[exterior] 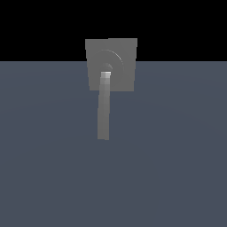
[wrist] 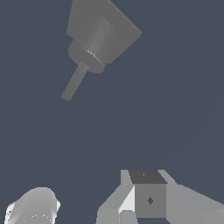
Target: Turn on the faucet by rotating a designated handle.
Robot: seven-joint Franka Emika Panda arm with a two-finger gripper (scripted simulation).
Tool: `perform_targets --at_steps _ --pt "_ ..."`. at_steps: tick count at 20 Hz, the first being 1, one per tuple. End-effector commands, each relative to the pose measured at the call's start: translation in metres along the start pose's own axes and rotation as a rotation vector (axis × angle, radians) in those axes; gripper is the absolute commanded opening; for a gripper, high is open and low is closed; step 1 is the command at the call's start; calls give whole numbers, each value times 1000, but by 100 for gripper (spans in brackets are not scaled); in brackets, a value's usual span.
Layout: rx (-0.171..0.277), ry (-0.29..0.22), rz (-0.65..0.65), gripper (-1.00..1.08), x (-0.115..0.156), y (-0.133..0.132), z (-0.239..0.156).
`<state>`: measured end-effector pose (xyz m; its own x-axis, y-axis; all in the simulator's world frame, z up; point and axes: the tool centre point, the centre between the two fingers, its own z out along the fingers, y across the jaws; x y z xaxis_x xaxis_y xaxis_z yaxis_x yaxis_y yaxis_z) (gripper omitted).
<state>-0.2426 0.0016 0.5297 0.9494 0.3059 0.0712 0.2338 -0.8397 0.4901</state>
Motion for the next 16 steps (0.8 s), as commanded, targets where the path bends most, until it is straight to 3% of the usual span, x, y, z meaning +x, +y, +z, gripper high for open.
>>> perform_targets --at_steps 1,9,16 --pt "-123 14 -83 -100 4 4 -13" --pt "-518 -19 -363 -100 20 4 -59" --pt "-856 -142 -623 -100 41 -15 -99"
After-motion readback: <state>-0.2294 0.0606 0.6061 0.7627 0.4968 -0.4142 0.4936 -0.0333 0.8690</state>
